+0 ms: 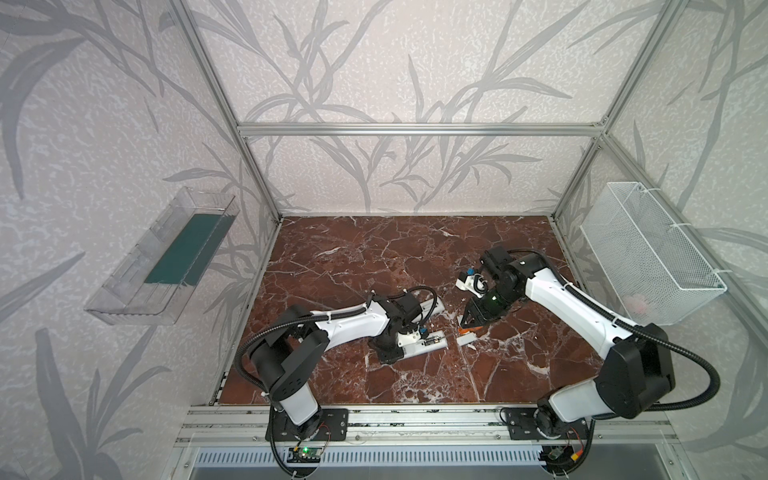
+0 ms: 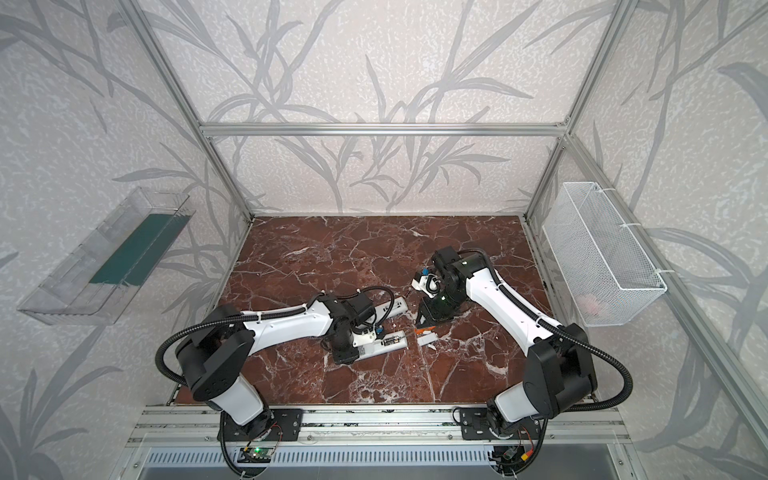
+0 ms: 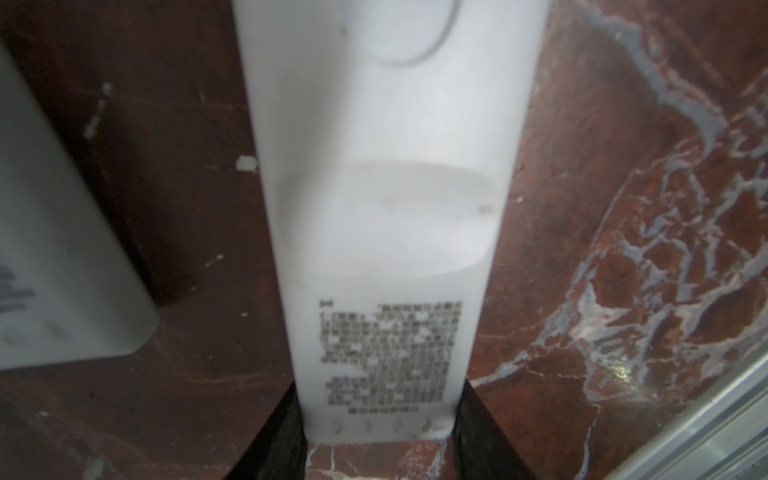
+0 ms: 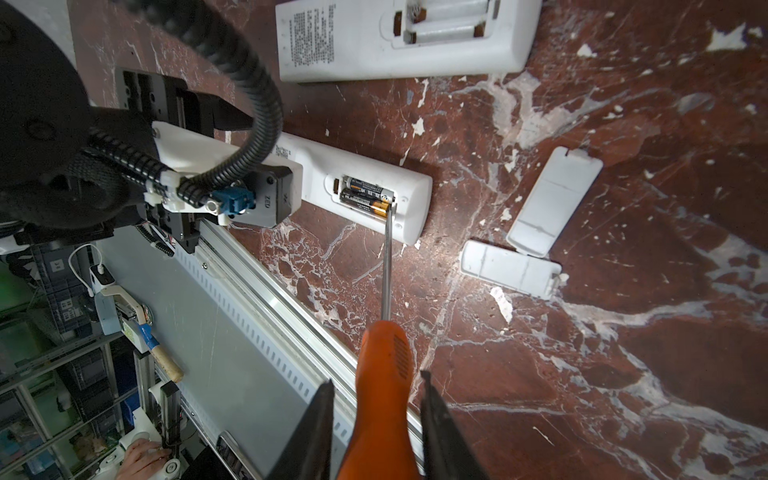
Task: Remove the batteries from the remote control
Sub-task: 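Insert the screwdriver tip under the batteries with the right gripper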
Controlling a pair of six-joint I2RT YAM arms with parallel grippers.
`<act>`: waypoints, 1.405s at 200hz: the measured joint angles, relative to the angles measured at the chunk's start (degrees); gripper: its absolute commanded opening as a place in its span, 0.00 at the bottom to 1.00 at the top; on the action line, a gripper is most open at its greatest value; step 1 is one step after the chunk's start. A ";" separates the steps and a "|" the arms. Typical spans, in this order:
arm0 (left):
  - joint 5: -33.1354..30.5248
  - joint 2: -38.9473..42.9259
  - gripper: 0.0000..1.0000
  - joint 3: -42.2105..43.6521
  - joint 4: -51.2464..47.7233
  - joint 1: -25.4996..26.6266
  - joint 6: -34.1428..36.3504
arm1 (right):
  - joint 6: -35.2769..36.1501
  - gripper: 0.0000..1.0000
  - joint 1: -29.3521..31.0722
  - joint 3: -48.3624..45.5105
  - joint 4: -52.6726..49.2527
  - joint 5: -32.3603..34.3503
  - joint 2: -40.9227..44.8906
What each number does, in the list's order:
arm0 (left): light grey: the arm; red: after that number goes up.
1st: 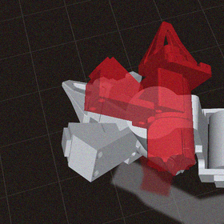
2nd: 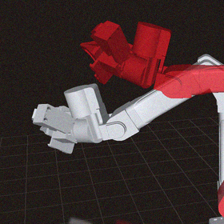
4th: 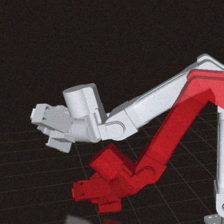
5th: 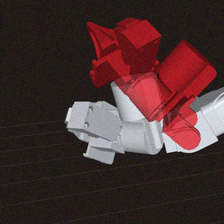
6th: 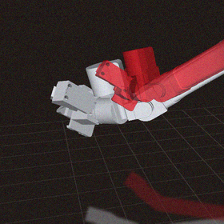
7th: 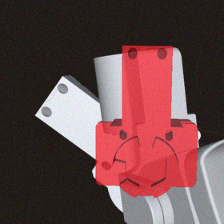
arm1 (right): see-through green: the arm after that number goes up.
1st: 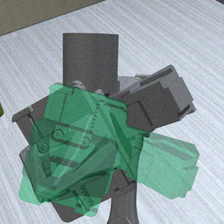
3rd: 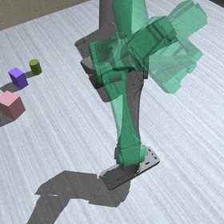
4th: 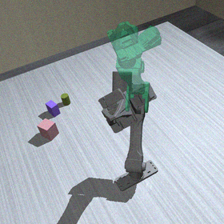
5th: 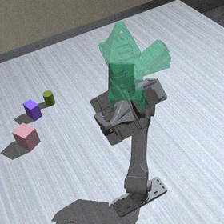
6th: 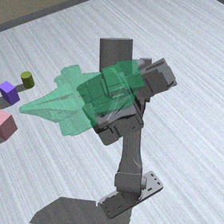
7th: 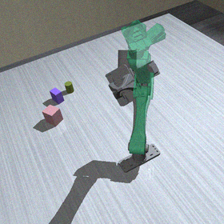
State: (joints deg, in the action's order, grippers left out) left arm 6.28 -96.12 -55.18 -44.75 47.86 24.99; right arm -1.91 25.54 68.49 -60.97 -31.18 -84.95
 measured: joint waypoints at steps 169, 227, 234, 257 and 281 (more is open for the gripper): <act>-0.02 -1.03 0.25 -1.09 -1.09 0.09 -0.15 | -0.24 0.00 0.00 -0.15 0.52 -0.66 2.69; -0.07 -1.03 0.28 -1.09 -1.09 0.09 -0.42 | -0.85 0.00 0.00 -0.09 0.31 -1.05 3.61; -0.07 -1.03 0.28 -1.09 -1.09 0.09 -0.48 | -0.94 0.00 0.02 -0.09 0.39 -1.88 3.89; -0.07 -1.03 0.30 -1.09 -1.09 0.09 -0.57 | -1.14 0.00 0.44 0.02 0.46 -3.85 4.46; -0.07 -1.03 0.34 -1.09 -1.09 0.09 -0.59 | -1.29 0.00 0.61 0.02 0.50 -4.81 4.52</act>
State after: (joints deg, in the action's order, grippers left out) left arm 6.22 -97.14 -56.27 -45.84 47.94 24.40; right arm -3.20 26.15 68.51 -60.47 -35.99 -80.42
